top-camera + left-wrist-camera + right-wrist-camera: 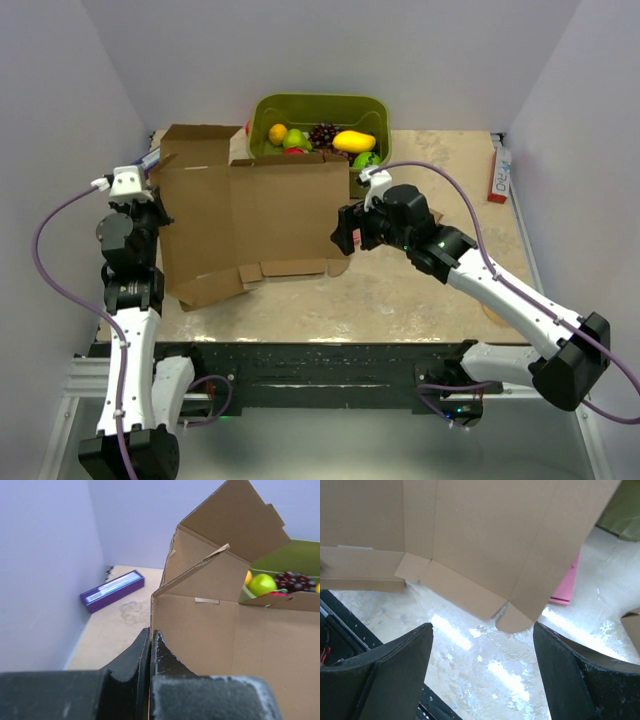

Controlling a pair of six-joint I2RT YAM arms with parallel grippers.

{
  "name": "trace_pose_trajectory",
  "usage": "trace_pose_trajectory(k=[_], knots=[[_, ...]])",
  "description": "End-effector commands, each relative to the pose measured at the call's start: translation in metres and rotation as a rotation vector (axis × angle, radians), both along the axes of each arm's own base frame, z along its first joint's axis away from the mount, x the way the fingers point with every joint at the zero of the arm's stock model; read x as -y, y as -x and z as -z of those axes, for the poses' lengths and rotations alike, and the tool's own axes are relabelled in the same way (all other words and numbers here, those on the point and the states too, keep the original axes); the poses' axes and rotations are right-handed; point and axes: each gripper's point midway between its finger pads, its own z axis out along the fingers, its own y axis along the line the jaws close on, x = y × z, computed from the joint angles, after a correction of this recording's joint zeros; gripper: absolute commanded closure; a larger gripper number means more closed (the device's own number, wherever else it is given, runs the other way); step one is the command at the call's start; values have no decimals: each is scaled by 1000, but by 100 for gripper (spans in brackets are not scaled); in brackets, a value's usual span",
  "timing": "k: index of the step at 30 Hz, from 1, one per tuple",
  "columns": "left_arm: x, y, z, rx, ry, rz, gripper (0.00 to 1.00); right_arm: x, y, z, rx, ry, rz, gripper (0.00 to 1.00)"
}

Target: Fold the paper box

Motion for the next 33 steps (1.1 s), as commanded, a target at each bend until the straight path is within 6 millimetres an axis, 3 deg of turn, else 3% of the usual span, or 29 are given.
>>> trace_pose_trajectory(k=[1,11,16,17,19,20,23,24,27,33], knots=[[-30,14,-19,58,-19,-175,100,-3,-1,-6,18,-71,33,17],[-82,48,-17,51,22,-518,100,-29,-13,21,-8,-94,25,20],[-96,62,-18,56,30,-620,100,-57,-19,33,-26,-118,-5,22],[-97,63,-19,60,29,-626,100,-64,-21,48,-49,-99,-6,23],[-96,63,-19,63,32,-620,100,-77,-24,55,-61,-106,-15,24],[-95,63,-19,64,32,-617,100,-84,-27,71,-85,-95,-22,24],[-94,62,-19,64,31,-609,100,-99,-37,86,-107,-105,-25,26],[-94,62,-19,64,31,-609,100,-106,-44,102,-134,-93,-20,26],[-95,63,-20,67,32,-617,100,-121,-56,125,-164,-75,-43,28],[-95,65,-21,73,35,-623,100,-129,-86,149,-182,-48,-30,28]])
